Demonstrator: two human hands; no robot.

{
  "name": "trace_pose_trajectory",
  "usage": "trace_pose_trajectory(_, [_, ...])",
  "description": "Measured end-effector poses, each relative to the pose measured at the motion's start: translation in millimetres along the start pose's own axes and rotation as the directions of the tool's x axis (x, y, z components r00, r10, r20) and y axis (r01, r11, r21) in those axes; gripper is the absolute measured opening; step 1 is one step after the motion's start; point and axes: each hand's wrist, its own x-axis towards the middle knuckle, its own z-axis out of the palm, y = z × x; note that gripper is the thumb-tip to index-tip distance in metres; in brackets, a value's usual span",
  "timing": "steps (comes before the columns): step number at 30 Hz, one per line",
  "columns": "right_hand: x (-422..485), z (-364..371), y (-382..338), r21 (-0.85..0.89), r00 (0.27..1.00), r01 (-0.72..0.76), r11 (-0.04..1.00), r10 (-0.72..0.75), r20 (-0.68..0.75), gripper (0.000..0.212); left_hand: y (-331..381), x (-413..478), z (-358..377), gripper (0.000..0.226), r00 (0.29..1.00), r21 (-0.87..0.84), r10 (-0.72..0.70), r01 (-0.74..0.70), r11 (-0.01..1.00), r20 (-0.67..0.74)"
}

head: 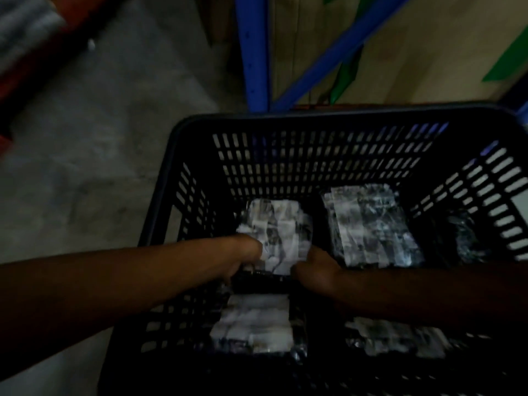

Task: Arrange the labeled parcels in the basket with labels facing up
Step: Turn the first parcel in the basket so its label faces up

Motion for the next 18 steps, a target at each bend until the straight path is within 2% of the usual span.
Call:
trace_pose_trajectory(1, [-10.4,-4.1,-10.9,-0.001,1.000,0.013,1.000,-0.013,0.023,0.063,-2.8,-2.9,-2.8,0.023,1.000,0.016,-0.007,0.007,1.000,0.009])
trace_pose_trajectory(3, [-31.4,-13.7,-29.7,0.001,0.996,0.082,0.997,-0.082,0.035,0.055,-4.3,-12.0,-11.9,0.029,0.997,0.037,0.047,-0.045,0.998,-0.064])
trace_pose_trajectory(6, [-74.1,-25.3,-63.7,0.021,0.992,0.112,0.994,-0.113,0.065,0.069,2.1,-35.3,-28.1,0.011,0.973,0.076,0.196,-0.188,0.979,-0.122])
trace_pose_trajectory(8, [-83.0,-35.1,-76.6,-0.080,0.987,0.159,0.984,-0.161,-0.017,0.071,3.9,-53.4,-38.2,0.020,0.950,0.133,0.284,-0.268,0.954,-0.129])
trace_pose_trajectory(10, [-88.6,-48.2,-89.7,-0.145,0.963,0.204,0.968,-0.225,-0.147,0.058,3.2,-59.5,-47.6,0.015,0.929,0.168,0.332,-0.306,0.937,-0.163])
trace_pose_trajectory(12, [-95.2,-60.9,-103.5,-0.073,0.950,0.231,0.970,-0.241,-0.197,0.043,4.3,-69.7,-53.0,0.010,0.914,0.221,0.343,-0.296,0.929,-0.217])
trace_pose_trajectory(13, [-97.8,-66.1,-108.2,-0.042,0.943,0.253,0.967,-0.256,-0.213,0.029,5.6,-72.8,-55.9,0.011,0.891,0.229,0.369,-0.314,0.921,-0.265])
trace_pose_trajectory(15, [-106.0,-74.4,-114.7,-0.088,0.928,0.314,0.945,-0.325,-0.185,0.013,7.3,-82.6,-61.2,0.027,0.851,0.137,0.405,-0.381,0.914,-0.333])
trace_pose_trajectory(17, [-109.6,-75.8,-120.6,-0.094,0.923,0.334,0.938,-0.346,-0.171,0.016,9.4,-84.6,-66.9,0.056,0.840,-0.023,0.422,-0.457,0.889,-0.342])
trace_pose_trajectory(18, [-108.1,-74.6,-122.9,-0.092,0.919,0.336,0.938,-0.347,-0.185,0.020,10.8,-85.2,-67.3,0.062,0.836,-0.104,0.428,-0.487,0.867,-0.342])
